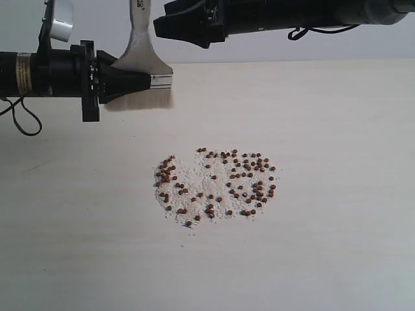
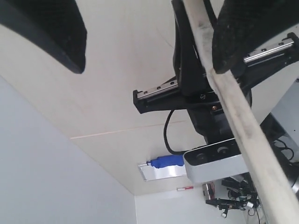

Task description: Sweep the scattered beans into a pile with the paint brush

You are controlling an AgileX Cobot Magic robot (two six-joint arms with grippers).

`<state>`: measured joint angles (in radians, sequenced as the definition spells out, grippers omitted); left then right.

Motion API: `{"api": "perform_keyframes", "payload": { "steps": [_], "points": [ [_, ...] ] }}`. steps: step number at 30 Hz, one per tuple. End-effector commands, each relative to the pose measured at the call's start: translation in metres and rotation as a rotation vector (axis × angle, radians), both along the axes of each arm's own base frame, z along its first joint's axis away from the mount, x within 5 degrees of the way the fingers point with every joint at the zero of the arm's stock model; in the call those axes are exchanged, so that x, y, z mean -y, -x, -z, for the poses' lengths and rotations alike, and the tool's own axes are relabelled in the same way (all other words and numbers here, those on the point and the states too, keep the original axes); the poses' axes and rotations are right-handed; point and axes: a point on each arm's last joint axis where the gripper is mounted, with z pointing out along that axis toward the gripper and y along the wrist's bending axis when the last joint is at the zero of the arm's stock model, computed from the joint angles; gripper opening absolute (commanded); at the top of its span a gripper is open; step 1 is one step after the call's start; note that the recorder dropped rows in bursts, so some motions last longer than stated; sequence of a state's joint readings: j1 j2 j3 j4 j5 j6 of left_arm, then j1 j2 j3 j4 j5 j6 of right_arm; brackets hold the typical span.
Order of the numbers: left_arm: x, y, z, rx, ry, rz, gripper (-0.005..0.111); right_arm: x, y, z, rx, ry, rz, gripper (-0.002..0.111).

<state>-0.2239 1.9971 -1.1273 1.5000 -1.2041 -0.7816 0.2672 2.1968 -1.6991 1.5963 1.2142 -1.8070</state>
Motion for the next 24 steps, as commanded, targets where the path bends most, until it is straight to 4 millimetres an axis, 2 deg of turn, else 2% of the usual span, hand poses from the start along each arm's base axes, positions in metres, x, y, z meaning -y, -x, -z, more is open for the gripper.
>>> {"api": "perform_keyframes", "payload": {
  "steps": [1,5,8,14,24],
  "points": [
    [0.002,-0.001,-0.004,0.004,0.032,-0.003,0.0,-0.003,0.009,-0.019,0.018,0.003,-0.022,0.07],
    [0.002,-0.001,-0.004,0.002,0.032,-0.002,0.0,-0.031,0.024,-0.019,0.037,0.003,-0.092,0.07],
    [0.002,-0.001,-0.004,-0.004,0.032,-0.003,0.0,-0.042,0.029,-0.021,0.063,-0.02,-0.113,0.07],
    [0.002,-0.002,-0.004,-0.006,0.04,-0.011,0.0,-0.042,0.028,-0.026,0.06,-0.056,-0.098,0.064],
    [0.002,-0.002,-0.005,-0.006,0.044,-0.015,0.0,-0.041,0.027,-0.028,0.076,-0.079,-0.085,0.064]
  ]
}}
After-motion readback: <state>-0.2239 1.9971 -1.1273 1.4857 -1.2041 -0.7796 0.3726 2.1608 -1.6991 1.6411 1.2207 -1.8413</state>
